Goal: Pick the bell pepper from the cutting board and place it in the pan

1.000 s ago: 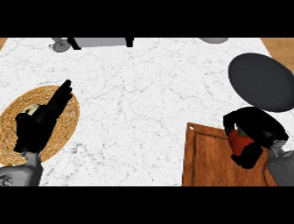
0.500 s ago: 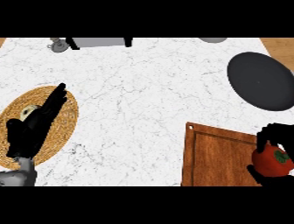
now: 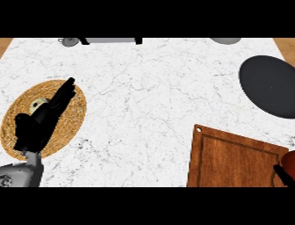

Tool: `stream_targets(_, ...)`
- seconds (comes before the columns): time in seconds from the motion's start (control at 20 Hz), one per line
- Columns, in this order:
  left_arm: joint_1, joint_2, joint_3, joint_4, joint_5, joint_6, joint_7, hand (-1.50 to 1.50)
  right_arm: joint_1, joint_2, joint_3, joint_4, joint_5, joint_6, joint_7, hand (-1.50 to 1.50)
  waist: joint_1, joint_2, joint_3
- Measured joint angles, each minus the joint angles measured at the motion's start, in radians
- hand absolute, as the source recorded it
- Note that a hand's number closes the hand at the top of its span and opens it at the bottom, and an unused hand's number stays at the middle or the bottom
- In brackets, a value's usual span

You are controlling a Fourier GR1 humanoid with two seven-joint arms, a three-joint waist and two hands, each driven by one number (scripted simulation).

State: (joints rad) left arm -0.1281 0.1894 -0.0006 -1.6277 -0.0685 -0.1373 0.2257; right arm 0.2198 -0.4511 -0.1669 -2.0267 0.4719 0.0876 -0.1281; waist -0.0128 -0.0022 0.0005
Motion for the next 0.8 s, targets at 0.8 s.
stream_targets(0.8,-0.027,-0.032,-0.014,0.019,-0.021,-0.010,-0.010,0.00,-0.531,-0.027,-0.133,0.914,0.079,-0.224,-0.312,1.50,0.032,0.007,0.000)
